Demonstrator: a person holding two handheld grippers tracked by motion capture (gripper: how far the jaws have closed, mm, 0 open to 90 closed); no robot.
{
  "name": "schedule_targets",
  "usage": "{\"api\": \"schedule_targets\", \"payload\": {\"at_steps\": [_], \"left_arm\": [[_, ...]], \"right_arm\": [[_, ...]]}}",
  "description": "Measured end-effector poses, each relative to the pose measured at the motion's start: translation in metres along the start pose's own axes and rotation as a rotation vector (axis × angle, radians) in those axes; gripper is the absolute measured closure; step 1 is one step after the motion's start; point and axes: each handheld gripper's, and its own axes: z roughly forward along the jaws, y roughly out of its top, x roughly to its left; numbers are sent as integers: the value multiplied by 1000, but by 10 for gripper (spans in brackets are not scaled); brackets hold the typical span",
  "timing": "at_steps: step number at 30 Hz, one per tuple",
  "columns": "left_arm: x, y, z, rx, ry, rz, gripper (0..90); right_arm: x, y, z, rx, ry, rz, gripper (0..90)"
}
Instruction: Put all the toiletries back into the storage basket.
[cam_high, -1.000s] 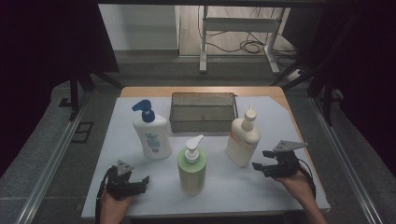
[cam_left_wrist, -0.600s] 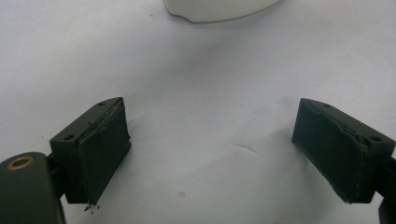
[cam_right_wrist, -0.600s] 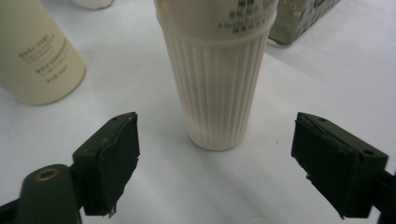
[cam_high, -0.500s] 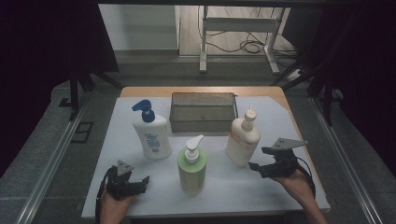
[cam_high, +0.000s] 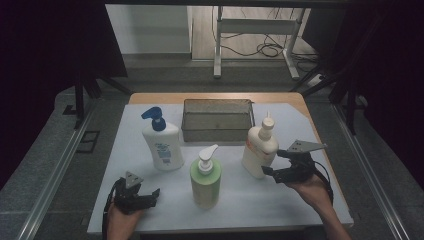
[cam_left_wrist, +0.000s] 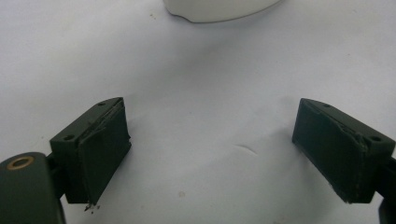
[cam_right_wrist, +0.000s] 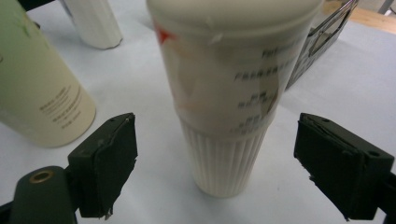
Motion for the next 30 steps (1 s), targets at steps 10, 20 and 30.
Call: {"api": "schedule_targets", "payload": {"at_steps": [10,20,30], "left_arm": [[0,0,0,0,0,0,105],[0,0,0,0,-1,-1,105],[0,0,0,1,-1,0,105]], "right_arm": [[0,13,7,-22,-15,24,140],[2,29,19,-26,-46,35,167],[3,34,28,-17,-72,39,227]]}}
